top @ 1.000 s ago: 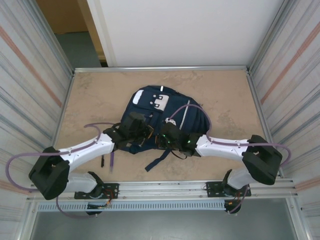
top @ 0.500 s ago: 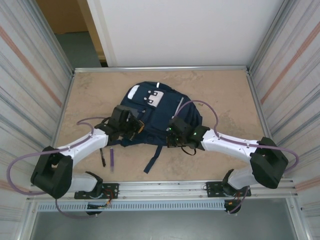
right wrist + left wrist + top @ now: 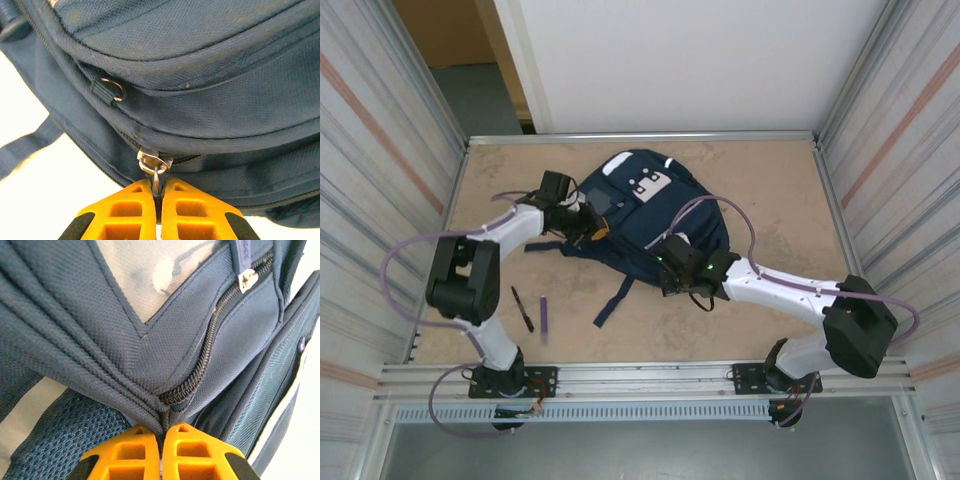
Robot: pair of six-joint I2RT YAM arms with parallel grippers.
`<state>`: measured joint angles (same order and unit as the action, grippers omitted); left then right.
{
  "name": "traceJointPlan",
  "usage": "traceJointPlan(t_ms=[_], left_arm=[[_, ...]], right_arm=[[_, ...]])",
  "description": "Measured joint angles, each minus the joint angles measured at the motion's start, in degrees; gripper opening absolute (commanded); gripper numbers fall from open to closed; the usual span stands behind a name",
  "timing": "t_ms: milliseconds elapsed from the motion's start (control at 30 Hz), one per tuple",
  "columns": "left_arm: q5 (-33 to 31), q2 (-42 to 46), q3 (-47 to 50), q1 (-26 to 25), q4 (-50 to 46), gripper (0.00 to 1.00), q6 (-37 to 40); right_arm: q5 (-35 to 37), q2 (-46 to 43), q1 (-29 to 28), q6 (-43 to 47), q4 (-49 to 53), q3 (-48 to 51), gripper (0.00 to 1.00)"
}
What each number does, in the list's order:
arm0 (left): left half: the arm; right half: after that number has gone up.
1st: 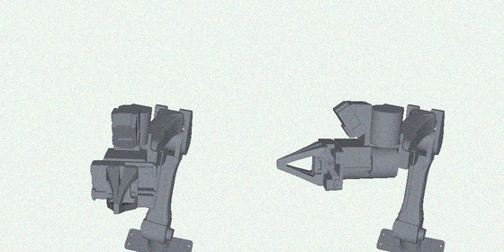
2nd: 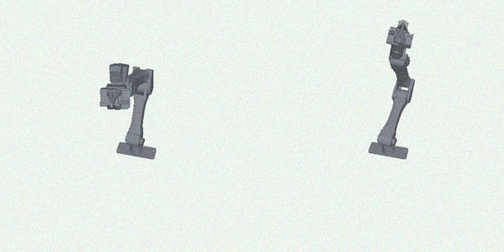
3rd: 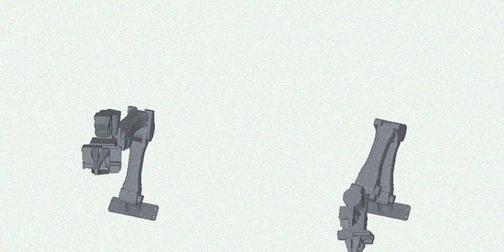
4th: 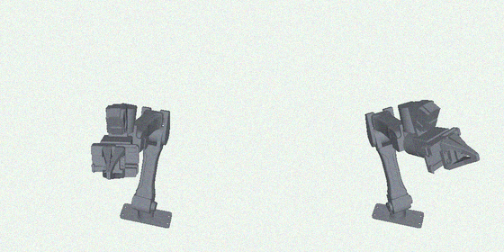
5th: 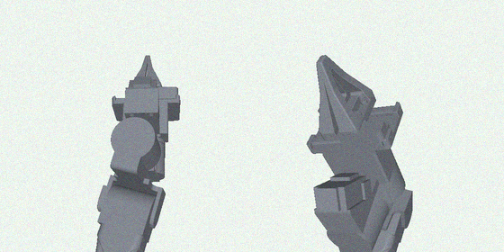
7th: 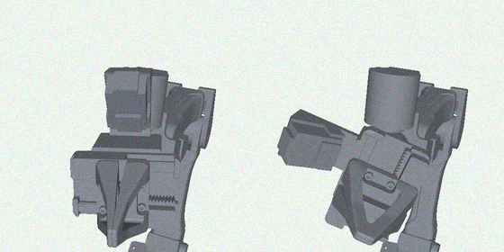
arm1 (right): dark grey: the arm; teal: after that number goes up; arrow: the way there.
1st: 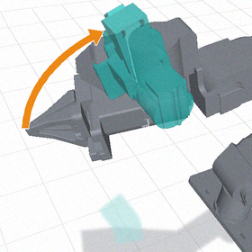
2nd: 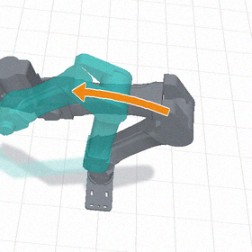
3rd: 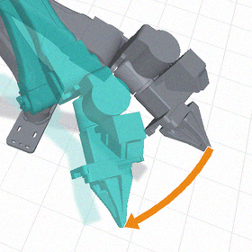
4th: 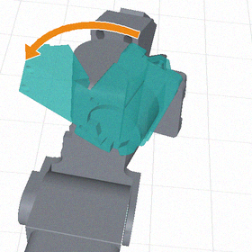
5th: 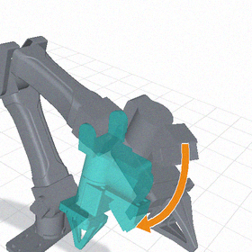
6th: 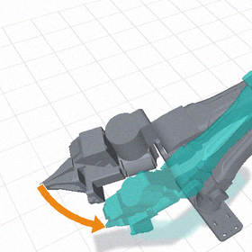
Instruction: Pack the student bag
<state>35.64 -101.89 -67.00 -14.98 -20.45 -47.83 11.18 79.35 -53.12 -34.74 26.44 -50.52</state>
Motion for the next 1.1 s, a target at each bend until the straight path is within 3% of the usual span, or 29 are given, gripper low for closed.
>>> traceJointPlan(t_ms=[133, 233, 433, 633, 767, 967, 1100], left_arm=[[1.8, -7.2, -8.7, 1.8, -4.0, 0.29, 5.9], [1.6, -7.7, -8.6, 3.1, -1.7, 0.42, 6.0], [-1.8, 3.8, 3.1, 4.2, 4.5, 0.46, 1.0], [-4.3, 20.0, 16.0, -0.9, 9.8, 0.51, -5.8], [-5.1, 25.3, 23.8, -3.8, 13.4, 0.51, -10.6], [-6.4, 24.9, 25.7, -6.1, 16.0, 0.49, -14.6], [-7.0, 23.4, 25.7, -6.6, 18.0, 0.30, -16.3]], right_arm=[[-2.9, 0.9, -0.1, 0.7, -2.3, -2.8, 0.00], [-5.2, 4.4, -0.7, 0.7, -3.9, -7.1, 0.00], [-8.3, 13.2, -2.8, 1.1, -4.9, -16.2, 0.00], [-10.5, 15.6, -3.1, 1.9, -5.7, -17.1, 0.00], [-12.0, 16.0, -3.2, 1.9, -6.0, -17.1, 0.00], [-12.8, 16.5, -4.3, 1.8, -6.8, -17.1, 0.00], [-12.9, 17.1, -4.6, 1.8, -6.9, -17.1, 0.00]])
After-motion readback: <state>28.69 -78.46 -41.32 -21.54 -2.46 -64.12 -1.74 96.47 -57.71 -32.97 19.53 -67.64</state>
